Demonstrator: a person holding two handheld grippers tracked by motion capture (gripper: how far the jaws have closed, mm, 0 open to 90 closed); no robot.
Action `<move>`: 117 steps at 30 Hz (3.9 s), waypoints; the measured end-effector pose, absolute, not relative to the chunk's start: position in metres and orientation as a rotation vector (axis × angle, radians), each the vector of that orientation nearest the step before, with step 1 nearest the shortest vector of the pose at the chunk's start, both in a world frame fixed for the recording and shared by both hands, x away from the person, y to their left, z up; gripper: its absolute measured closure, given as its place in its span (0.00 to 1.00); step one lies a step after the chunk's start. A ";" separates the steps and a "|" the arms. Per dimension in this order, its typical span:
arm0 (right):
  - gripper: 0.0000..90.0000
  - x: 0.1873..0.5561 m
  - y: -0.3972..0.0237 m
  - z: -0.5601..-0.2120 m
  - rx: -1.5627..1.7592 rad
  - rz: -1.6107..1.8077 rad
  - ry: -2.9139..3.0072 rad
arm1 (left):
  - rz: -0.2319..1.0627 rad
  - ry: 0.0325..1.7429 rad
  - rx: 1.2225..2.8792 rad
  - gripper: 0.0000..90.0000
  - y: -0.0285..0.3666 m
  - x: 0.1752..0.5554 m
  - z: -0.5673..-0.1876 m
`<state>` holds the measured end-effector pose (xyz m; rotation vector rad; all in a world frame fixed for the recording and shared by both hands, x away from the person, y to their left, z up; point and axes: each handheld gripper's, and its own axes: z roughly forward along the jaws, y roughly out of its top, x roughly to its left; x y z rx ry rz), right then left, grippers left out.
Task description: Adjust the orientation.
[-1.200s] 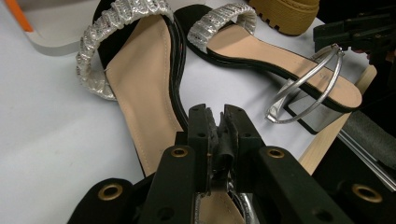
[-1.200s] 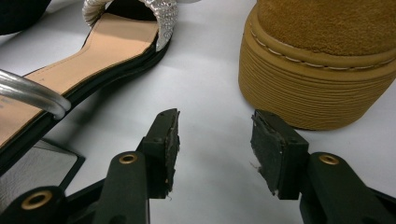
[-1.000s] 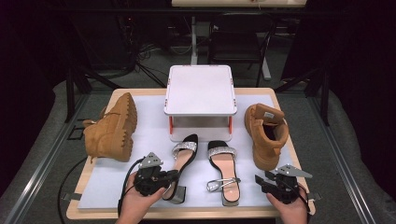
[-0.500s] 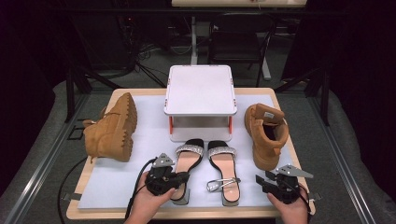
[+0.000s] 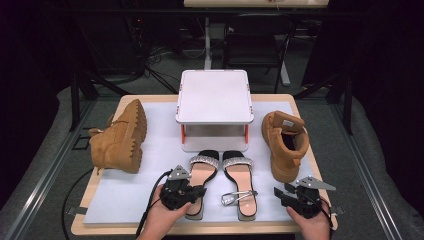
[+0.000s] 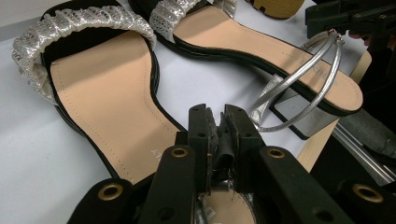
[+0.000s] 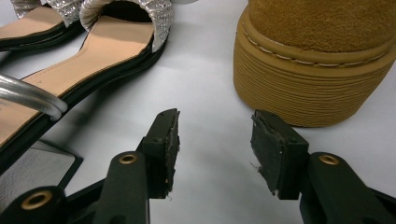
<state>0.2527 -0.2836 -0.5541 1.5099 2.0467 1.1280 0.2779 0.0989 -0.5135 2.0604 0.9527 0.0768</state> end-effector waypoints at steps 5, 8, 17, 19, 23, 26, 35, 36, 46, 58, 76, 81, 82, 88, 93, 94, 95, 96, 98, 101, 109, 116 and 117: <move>0.57 0.253 -0.284 -0.554 1.513 1.128 2.044 | 0.072 0.954 2.057 0.81 0.102 0.281 -0.505; 0.57 0.253 -0.285 -0.554 1.513 1.131 2.044 | 0.073 0.956 2.046 0.77 0.104 0.281 -0.501; 0.57 0.252 -0.285 -0.553 1.510 1.130 2.045 | 0.127 1.010 2.026 0.75 0.132 0.282 -0.486; 0.57 0.252 -0.285 -0.553 1.510 1.130 2.045 | 0.126 1.018 2.028 0.75 0.134 0.281 -0.488; 0.57 0.253 -0.284 -0.554 1.513 1.123 2.046 | 0.108 1.058 2.040 0.75 0.143 0.278 -0.502; 0.57 0.253 -0.284 -0.554 1.513 1.124 2.045 | 0.105 1.069 2.048 0.75 0.147 0.277 -0.506; 0.57 0.253 -0.284 -0.554 1.514 1.122 2.045 | 0.082 1.112 2.049 0.78 0.154 0.276 -0.523; 0.57 0.253 -0.284 -0.554 1.514 1.122 2.045 | 0.082 1.112 2.049 0.78 0.154 0.276 -0.523; 0.57 0.253 -0.285 -0.554 1.514 1.131 2.044 | 0.033 1.107 2.033 0.94 0.153 0.277 -0.530; 0.56 0.253 -0.285 -0.554 1.518 1.126 2.044 | 0.054 1.105 2.034 0.97 0.155 0.277 -0.526; 0.56 0.253 -0.286 -0.555 1.528 1.131 2.036 | 0.098 1.193 1.986 0.97 0.197 0.282 -0.523; 0.56 0.253 -0.286 -0.555 1.530 1.130 2.030 | 0.102 1.211 1.974 0.97 0.211 0.282 -0.522; 0.56 0.252 -0.287 -0.554 1.530 1.130 2.030 | 0.102 1.211 1.974 0.97 0.211 0.282 -0.522; 0.56 0.252 -0.287 -0.554 1.532 1.132 2.027 | 0.112 1.240 1.949 0.97 0.228 0.282 -0.522; 0.56 0.252 -0.288 -0.554 1.531 1.130 2.029 | 0.120 1.254 1.947 0.97 0.237 0.281 -0.523; 0.56 0.252 -0.288 -0.554 1.531 1.130 2.029 | 0.120 1.254 1.947 0.97 0.237 0.281 -0.523; 0.56 0.251 -0.288 -0.554 1.532 1.131 2.028 | 0.119 1.254 1.950 0.97 0.238 0.281 -0.523; 0.56 0.251 -0.288 -0.553 1.532 1.135 2.025 | 0.123 1.258 1.945 0.97 0.240 0.281 -0.523; 0.56 0.251 -0.288 -0.553 1.532 1.137 2.024 | 0.126 1.260 1.946 0.97 0.241 0.280 -0.523; 0.56 0.251 -0.288 -0.553 1.531 1.136 2.021 | 0.130 1.270 1.940 0.97 0.247 0.279 -0.523; 0.56 0.251 -0.288 -0.553 1.529 1.136 2.022 | 0.135 1.294 1.924 0.97 0.256 0.277 -0.523; 0.56 0.251 -0.288 -0.553 1.528 1.135 2.026 | 0.129 1.299 1.922 0.97 0.259 0.278 -0.525; 0.56 0.251 -0.288 -0.553 1.529 1.130 2.027 | 0.124 1.301 1.918 0.97 0.259 0.278 -0.525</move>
